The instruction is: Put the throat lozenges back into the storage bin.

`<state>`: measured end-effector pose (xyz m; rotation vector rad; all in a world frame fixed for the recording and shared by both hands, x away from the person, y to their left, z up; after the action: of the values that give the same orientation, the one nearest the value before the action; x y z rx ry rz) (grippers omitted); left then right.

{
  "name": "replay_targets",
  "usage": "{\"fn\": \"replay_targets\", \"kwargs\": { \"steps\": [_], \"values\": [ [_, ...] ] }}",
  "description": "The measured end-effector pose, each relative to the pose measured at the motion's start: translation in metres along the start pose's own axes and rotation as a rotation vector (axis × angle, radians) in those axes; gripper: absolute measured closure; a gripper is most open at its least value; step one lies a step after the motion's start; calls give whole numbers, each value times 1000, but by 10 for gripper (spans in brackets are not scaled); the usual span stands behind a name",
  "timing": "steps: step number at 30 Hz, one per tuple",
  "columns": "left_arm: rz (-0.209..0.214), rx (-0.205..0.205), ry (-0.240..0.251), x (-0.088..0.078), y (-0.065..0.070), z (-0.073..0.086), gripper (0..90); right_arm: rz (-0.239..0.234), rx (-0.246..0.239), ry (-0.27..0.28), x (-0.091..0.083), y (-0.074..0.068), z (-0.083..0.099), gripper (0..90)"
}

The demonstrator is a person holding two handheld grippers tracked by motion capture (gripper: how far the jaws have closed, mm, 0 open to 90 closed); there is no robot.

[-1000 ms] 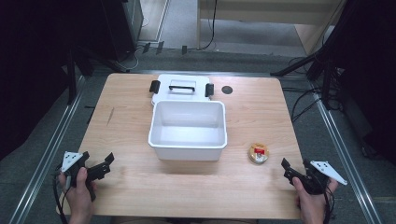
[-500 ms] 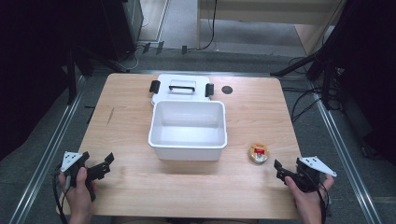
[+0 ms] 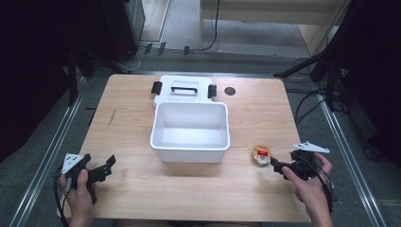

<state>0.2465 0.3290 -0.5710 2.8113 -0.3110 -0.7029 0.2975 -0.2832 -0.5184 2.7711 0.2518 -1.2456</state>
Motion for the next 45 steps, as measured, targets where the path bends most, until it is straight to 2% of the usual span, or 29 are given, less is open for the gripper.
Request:
{"fn": "replay_targets", "kwargs": {
  "steps": [7, 8, 9, 10, 11, 12, 13, 17, 18, 19, 20, 23, 27, 30, 32, 38, 45],
  "values": [
    [7, -6, 1, 0, 0, 0, 0, 1, -119, -117, 3, -11, -12, 135],
    [6, -9, 3, 0, 0, 0, 0, -1, -135, -138, 4, -13, -13, 135],
    [7, -9, 2, 0, 0, 0, 0, -10, -172, -179, 5, -17, -15, 133],
    [8, -10, 1, 0, 0, 0, 0, -10, -172, -179, 5, -17, -15, 133],
    [9, -11, 1, 0, 0, 0, 0, -14, -187, -204, 6, -20, -15, 131],
    [10, -11, 0, 0, -1, 0, 0, -24, -226, -243, 7, -24, -18, 122],
    [11, -13, 1, 0, -1, 0, 0, -24, -226, -243, 7, -24, -18, 122],
    [13, -16, 0, 0, -1, 0, 0, -19, -289, -334, 13, -35, -25, 53],
    [13, -18, 1, 0, -1, 0, 0, -19, -289, -334, 13, -35, -25, 53],
    [14, -18, 1, 0, -1, 0, 0, -26, -309, -369, 15, -39, -28, 32],
    [15, -18, 2, 0, -1, 0, 0, -26, -309, -369, 15, -39, -28, 32],
    [17, -20, 3, 0, -1, 0, 0, -36, -350, -427, 19, -48, -33, 8],
    [18, -20, 2, 0, -1, 0, 0, -23, -350, -459, 24, -50, -37, 7],
    [19, -21, 3, 1, -1, 0, 0, -25, -333, -489, 29, -49, -42, 13],
    [19, -22, 3, 1, -1, 0, 0, -21, -312, -508, 33, -50, -45, 49],
    [19, -21, 1, 1, -1, 0, 0, -13, -305, -560, 40, -53, -52, 37],
    [22, -24, 0, 1, -2, 0, 0, 19, -232, -583, 54, -51, -60, 40]
  ]
}}
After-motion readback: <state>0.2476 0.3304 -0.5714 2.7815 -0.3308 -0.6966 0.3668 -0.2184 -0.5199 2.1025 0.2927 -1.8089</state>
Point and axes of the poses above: each handheld gripper's, and its own axes: x roughly forward along the jaws, z roughly out of its underside, y roughly to its right, the point moved 4 cm from there along x, roughly forward along the jaws, and after that the axes turned 6 degrees about z, right-handed, at the moved point
